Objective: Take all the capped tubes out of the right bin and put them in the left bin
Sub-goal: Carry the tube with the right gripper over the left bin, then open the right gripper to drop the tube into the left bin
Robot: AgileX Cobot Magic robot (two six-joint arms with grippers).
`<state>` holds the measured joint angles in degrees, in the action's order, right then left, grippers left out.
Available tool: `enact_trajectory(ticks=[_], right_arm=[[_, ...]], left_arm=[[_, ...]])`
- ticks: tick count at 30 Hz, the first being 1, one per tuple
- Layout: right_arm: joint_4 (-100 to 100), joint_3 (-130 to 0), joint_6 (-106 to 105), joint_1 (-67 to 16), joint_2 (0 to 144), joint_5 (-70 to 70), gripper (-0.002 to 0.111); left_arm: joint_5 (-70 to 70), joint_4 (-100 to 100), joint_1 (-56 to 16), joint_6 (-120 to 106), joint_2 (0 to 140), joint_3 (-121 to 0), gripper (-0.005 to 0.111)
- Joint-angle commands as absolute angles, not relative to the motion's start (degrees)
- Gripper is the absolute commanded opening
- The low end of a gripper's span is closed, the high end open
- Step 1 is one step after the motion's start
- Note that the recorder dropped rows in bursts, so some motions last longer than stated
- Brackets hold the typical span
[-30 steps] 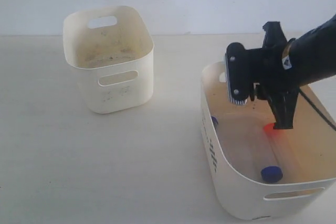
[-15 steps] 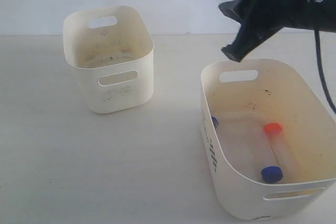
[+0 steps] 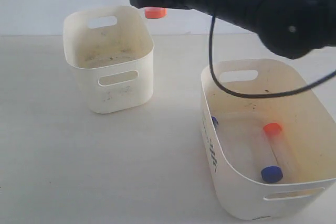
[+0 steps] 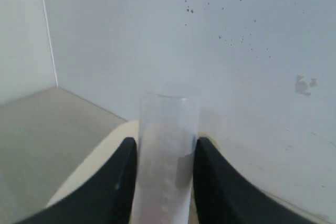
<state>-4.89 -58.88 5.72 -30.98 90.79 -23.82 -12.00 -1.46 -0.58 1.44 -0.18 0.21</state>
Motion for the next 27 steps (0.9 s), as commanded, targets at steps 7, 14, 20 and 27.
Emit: enact_trajectory(ticks=[7, 14, 20, 27], right_arm=[[-5.1, -71.4, 12.1, -35.0, 105.5, -30.0, 0.000], [-5.1, -75.8, 11.4, -35.9, 112.8, -30.5, 0.000], [-5.1, -76.1, 10.3, -35.9, 114.3, -29.6, 0.027], [-2.7, -76.1, 9.1, -35.9, 112.9, -25.9, 0.073]], left_arm=[[-11.6, -1.1, -0.6, 2.0, 0.0, 0.0, 0.004], [-11.6, -1.1, -0.6, 2.0, 0.0, 0.0, 0.004], [-11.6, -1.1, -0.6, 2.0, 0.0, 0.0, 0.004], [-11.6, -1.1, -0.6, 2.0, 0.0, 0.0, 0.004]])
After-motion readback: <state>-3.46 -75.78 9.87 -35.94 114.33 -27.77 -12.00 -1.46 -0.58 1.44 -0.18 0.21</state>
